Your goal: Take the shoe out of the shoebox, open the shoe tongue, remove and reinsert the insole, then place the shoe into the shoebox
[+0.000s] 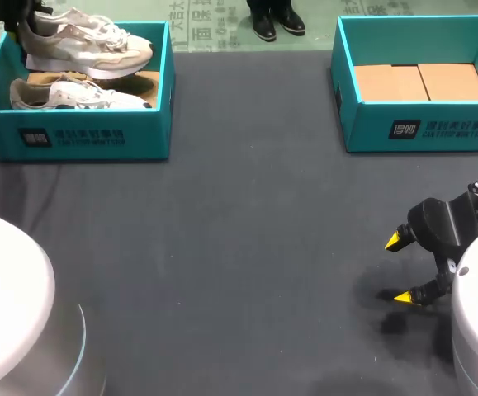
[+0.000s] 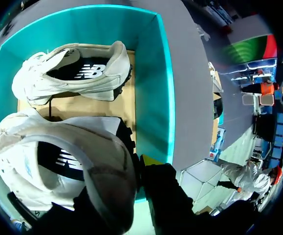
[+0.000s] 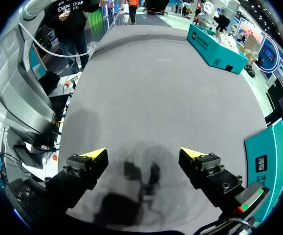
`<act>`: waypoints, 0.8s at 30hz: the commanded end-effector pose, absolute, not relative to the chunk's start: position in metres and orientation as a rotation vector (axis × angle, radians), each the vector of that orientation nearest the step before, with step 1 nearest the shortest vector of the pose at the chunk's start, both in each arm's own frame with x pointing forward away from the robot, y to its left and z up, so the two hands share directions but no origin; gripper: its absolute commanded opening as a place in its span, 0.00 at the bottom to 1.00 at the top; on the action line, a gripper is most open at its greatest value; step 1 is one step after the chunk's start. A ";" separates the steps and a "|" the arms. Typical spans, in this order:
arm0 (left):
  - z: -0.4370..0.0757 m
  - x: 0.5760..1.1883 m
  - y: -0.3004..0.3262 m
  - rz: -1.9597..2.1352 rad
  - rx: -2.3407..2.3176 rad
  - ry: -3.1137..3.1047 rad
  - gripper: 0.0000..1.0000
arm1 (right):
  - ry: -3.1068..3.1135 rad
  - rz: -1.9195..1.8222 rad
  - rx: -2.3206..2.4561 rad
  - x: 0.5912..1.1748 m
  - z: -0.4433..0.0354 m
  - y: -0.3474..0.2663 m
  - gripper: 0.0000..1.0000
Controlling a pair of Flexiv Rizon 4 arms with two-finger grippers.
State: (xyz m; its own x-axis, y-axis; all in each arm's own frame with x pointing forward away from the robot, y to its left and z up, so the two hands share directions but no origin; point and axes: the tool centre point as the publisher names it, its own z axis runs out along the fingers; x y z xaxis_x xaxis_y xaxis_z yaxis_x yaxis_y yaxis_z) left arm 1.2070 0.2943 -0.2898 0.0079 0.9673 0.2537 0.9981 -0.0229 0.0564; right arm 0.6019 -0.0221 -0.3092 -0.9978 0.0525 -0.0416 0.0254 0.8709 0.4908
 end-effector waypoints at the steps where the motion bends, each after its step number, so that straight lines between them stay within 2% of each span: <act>1: -0.300 1.215 0.294 -0.326 -2.119 -2.089 0.00 | 2.984 0.780 0.064 0.599 -0.309 -0.022 1.00; 24: -0.340 1.211 0.293 -0.292 -2.125 -2.114 0.00 | 2.984 0.780 0.064 0.599 -0.309 -0.022 1.00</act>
State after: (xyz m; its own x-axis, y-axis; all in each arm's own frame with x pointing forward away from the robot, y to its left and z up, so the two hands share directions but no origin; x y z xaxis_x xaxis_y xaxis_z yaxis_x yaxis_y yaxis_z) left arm 1.2069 0.2910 -0.3357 0.0002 0.9731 0.2303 0.9990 -0.0104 0.0428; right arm 0.6019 -0.0221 -0.3092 -0.9978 0.0525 -0.0416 0.0254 0.8709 0.4908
